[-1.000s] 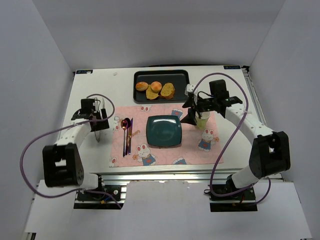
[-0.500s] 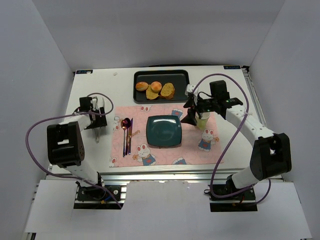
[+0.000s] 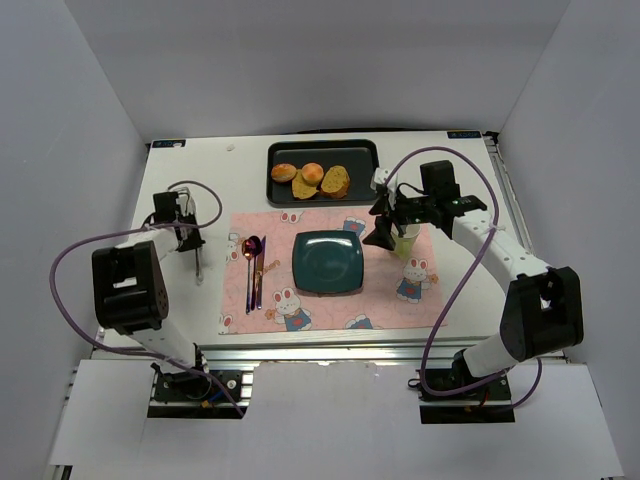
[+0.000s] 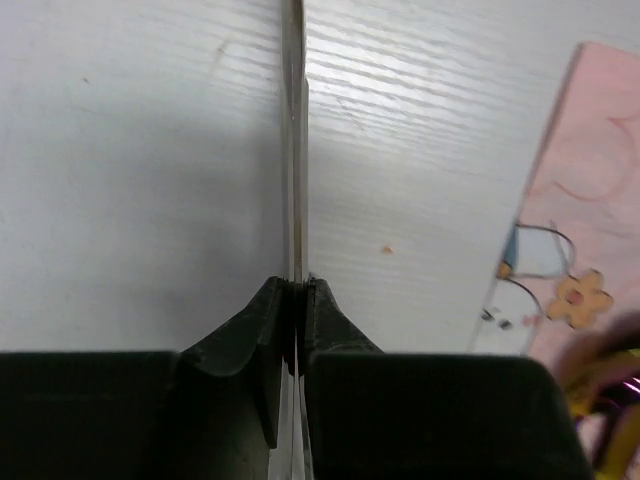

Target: Place the bread

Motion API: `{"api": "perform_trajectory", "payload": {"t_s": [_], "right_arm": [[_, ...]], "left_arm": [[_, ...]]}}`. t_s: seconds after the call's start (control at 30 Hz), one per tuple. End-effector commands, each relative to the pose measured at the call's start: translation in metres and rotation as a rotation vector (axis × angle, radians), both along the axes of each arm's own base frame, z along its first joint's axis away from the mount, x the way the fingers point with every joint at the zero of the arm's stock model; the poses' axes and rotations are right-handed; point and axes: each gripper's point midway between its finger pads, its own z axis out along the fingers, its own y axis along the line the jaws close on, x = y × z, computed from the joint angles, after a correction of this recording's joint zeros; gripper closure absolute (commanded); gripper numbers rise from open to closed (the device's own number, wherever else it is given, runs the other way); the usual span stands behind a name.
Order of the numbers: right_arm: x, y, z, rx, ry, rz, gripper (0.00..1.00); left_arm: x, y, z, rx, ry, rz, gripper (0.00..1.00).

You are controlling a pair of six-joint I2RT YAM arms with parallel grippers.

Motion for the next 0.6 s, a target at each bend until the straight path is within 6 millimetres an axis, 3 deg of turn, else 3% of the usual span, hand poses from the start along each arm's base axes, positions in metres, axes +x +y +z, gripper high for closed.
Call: {"api": "perform_trajectory", "payload": {"t_s": [0.0,0.03,0.1,0.17,0.2,0.33,0.4,0.57], "right_arm": [[0.003,-0.005,0.016,0.01,-0.052,-0.017,0.11],[0.004,-0.006,0.015,0.009,-0.049,-0.02,0.11],[0.006,-0.006,0.017,0.012,-0.051,-0.023,0.11],[0.008,-0.006,0.018,0.017,-0.051,-0.026,0.11],[0.009,-0.005,0.019,0.018,-0.056,-0.026,0.1],[0.011,-0.005,0.022,0.029,-0.061,-0.029,0.11],[0.011,-0.006,0.022,0.029,-0.061,-0.032,0.1],[0.009,-0.013,0.025,0.035,-0.077,-0.042,0.11]], "left_arm": [[0.016,-0.032,0.064,-0.174,-0.155,-0.018,0.92],[0.024,-0.042,0.093,-0.24,-0.235,0.008,0.92],[0.037,-0.067,0.13,-0.347,-0.332,0.003,0.91],[0.046,-0.119,0.171,-0.563,-0.403,-0.016,0.87],[0.048,-0.119,0.173,-0.598,-0.4,0.025,0.86],[0.059,-0.171,0.198,-0.799,-0.407,0.004,0.73],[0.062,-0.192,0.189,-0.839,-0.337,0.008,0.64],[0.072,-0.229,0.197,-0.931,-0.212,0.014,0.56]]}}
